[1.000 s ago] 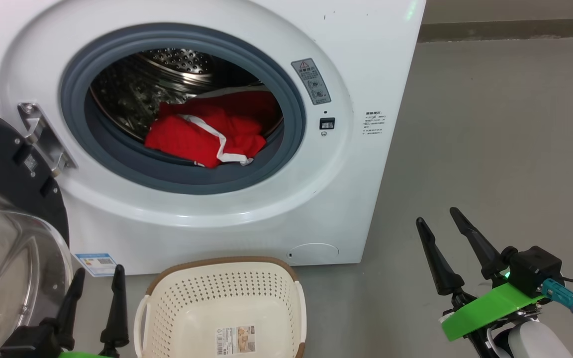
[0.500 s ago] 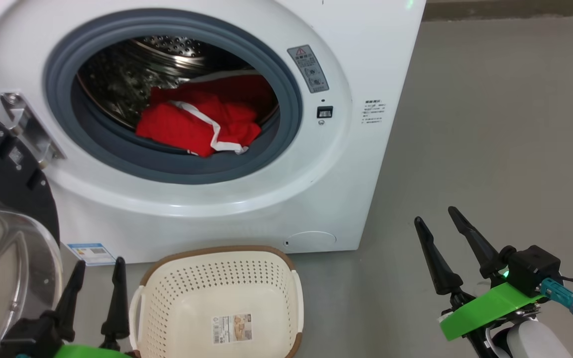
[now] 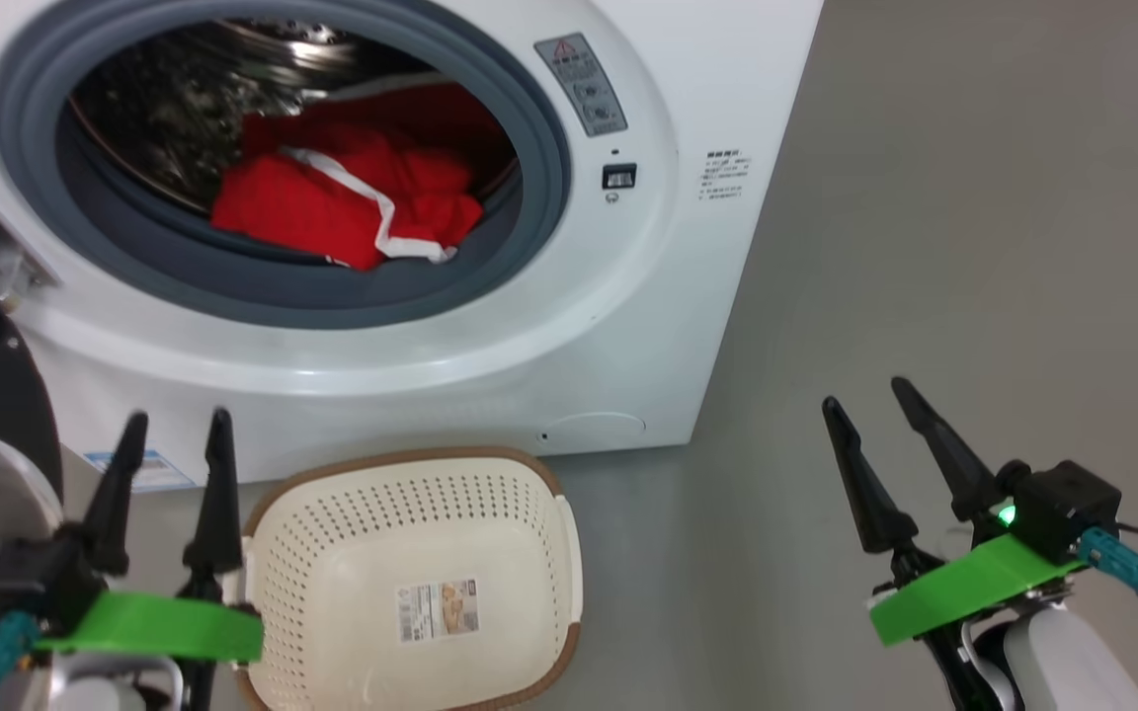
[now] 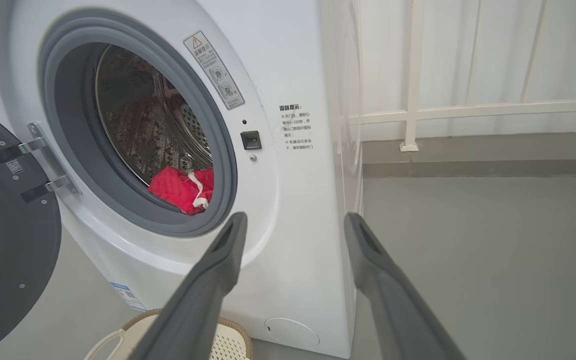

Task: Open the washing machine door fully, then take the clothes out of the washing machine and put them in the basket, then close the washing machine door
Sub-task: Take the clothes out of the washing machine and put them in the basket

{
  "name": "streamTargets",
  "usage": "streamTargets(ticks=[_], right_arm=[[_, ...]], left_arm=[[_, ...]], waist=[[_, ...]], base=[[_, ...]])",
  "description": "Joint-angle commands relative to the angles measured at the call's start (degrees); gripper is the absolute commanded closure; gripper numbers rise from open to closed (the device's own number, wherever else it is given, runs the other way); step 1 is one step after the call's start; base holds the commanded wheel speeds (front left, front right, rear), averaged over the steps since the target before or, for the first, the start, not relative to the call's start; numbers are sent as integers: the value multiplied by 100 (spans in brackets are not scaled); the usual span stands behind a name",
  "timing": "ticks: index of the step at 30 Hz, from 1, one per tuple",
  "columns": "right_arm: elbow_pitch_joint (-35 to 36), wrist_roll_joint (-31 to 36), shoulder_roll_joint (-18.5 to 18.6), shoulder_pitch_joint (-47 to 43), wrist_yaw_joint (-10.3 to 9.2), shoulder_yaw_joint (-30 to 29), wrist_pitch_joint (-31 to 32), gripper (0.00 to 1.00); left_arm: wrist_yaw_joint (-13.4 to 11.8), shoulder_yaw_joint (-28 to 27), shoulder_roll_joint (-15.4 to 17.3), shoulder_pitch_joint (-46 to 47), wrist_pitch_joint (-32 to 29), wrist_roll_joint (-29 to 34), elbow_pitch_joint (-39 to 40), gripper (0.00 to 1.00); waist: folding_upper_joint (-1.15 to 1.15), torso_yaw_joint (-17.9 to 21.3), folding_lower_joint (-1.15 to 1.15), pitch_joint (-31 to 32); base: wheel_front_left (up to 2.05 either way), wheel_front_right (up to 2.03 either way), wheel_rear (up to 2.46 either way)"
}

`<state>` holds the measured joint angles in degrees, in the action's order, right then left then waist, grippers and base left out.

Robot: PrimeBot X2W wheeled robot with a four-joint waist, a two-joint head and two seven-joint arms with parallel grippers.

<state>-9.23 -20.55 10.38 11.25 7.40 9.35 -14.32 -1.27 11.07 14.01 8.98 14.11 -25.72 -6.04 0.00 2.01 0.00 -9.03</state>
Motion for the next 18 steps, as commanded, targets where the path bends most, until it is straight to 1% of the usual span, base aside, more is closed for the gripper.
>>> streamTargets(ticks=[1,7,14,18], right_arm=[[178,74,-26,230,9,83,-68,0],[217,104,-61,378,9,43,-68,0],[283,171,-78,599,9,21,-68,0],[339,203,-89,728,9,-10,-68,0]], left_arm=[[0,-217,193,374,-19,102,72,0],[28,-238,257,806,-65,100,-97,0],[114,-242,346,1422,-170,65,-462,0],[145,-280,342,1815,-183,-2,-698,0]], waist=[[0,52,0,-199],[0,105,0,-457],[0,187,0,-831],[0,235,0,-1051]], base=[[0,0,0],[0,0,0],[0,0,0],[0,0,0]])
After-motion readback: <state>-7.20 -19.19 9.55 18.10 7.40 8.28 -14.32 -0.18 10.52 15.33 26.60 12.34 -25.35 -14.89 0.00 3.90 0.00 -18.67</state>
